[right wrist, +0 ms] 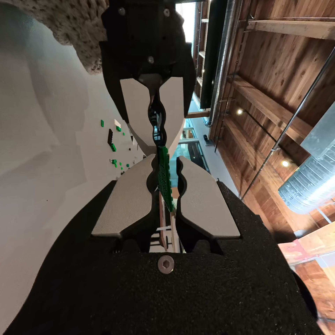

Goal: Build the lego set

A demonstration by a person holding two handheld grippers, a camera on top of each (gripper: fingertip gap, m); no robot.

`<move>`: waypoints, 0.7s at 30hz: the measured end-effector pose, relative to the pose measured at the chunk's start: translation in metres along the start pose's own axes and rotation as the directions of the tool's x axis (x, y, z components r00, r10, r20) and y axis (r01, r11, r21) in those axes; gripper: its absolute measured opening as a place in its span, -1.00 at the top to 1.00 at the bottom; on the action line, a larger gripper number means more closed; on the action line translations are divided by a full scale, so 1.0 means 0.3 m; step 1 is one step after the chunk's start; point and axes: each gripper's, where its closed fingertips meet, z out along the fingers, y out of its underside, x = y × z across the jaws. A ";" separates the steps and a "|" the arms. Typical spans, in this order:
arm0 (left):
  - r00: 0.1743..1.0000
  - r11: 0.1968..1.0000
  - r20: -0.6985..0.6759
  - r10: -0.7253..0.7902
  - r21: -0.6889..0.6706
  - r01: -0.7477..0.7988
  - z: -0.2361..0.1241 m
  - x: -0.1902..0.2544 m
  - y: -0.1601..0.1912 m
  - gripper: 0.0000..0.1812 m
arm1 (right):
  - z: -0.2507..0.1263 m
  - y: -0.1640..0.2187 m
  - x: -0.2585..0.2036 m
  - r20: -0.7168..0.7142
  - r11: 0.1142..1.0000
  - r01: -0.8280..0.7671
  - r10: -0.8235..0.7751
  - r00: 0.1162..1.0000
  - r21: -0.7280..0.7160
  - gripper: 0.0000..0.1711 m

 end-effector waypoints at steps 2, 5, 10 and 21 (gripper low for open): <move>1.000 1.000 -0.006 0.014 -0.012 -0.014 0.002 0.004 0.003 0.94 | 0.002 -0.002 -0.005 -0.001 1.000 0.010 -0.010 1.000 -0.001 0.85; 1.000 1.000 -0.009 0.016 -0.018 -0.016 0.003 0.004 0.005 0.94 | 0.005 0.000 -0.013 0.009 1.000 0.012 -0.012 1.000 -0.007 0.91; 0.998 0.997 -0.020 0.062 -0.038 -0.062 0.004 0.010 0.010 0.94 | 0.005 0.006 -0.024 0.050 1.000 -0.010 0.011 0.999 -0.022 0.91; 0.993 0.992 -0.043 0.106 -0.059 -0.109 0.000 0.018 0.009 0.94 | 0.001 0.007 -0.036 0.132 0.997 0.054 -0.045 0.990 -0.063 0.92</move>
